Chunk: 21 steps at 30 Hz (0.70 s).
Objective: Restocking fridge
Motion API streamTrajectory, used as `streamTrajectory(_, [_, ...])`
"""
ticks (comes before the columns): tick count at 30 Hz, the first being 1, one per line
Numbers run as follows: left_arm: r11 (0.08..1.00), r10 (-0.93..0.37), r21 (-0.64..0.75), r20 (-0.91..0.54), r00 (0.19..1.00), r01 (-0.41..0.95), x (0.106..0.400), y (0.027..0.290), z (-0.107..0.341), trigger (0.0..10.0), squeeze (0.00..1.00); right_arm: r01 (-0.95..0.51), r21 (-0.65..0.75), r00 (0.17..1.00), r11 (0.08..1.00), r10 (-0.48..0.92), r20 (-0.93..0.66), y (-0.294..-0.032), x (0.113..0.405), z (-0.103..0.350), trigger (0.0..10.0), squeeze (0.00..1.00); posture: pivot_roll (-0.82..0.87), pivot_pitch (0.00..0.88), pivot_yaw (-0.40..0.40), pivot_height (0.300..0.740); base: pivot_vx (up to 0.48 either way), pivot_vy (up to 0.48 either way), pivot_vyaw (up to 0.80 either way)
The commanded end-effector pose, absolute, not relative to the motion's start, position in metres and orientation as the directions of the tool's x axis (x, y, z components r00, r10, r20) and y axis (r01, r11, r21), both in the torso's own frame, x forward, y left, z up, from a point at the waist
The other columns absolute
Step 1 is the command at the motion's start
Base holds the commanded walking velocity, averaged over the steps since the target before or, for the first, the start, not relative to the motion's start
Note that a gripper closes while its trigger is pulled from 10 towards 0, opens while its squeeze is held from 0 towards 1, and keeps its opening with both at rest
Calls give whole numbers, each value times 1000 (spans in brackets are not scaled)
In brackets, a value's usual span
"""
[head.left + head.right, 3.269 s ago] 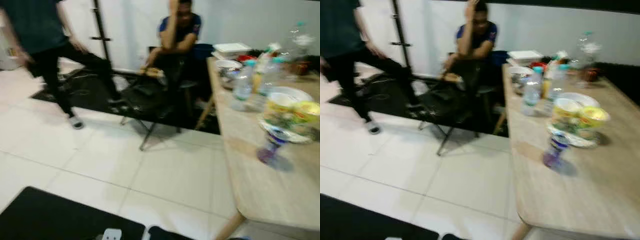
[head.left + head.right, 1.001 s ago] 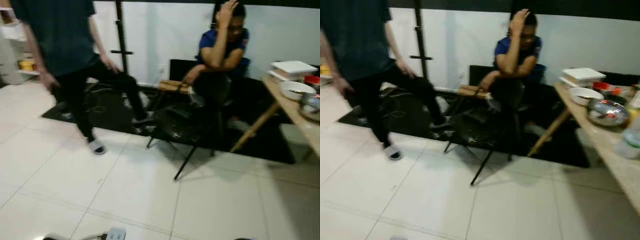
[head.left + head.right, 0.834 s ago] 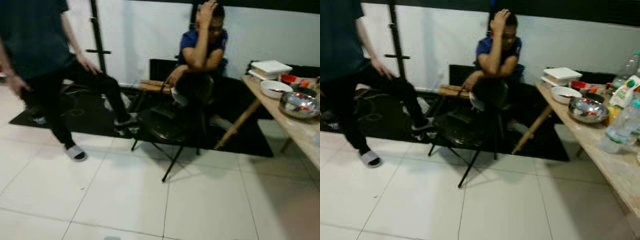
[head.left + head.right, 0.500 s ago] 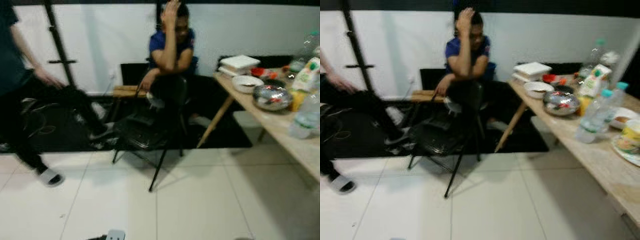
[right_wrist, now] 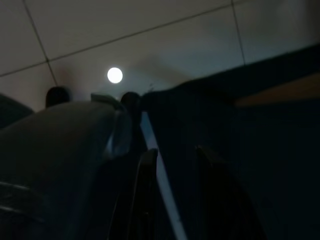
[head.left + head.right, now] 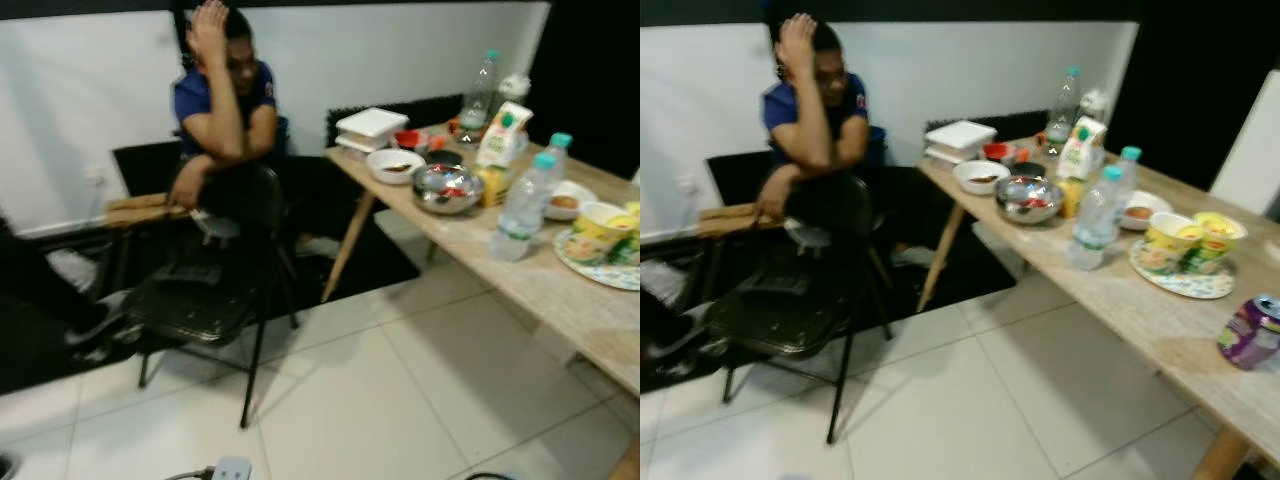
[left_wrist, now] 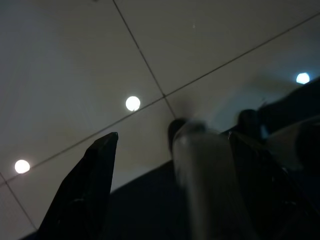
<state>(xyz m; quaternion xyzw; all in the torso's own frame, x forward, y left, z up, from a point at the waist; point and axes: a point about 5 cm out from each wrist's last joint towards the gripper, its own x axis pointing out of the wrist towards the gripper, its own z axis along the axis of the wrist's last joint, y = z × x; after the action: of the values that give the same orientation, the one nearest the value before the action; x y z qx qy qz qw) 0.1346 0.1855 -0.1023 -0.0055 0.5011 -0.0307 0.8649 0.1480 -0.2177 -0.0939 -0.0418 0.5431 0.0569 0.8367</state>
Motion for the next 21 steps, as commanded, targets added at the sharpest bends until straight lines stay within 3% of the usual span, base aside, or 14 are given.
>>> streamTrajectory(1, [998,-62,-38,-865,498,59,138,184,-101,10000,0,-139,-4,394,990,51,-917,-218,146,-95,10000,0,-71,0,12,734,259,0,-800])
streamTrajectory(21, [998,-63,-39,-865,498,58,138,183,-102,10000,0,-133,2,401,991,55,-914,-218,147,-94,10000,0,-73,0,10,734,255,0,-800])
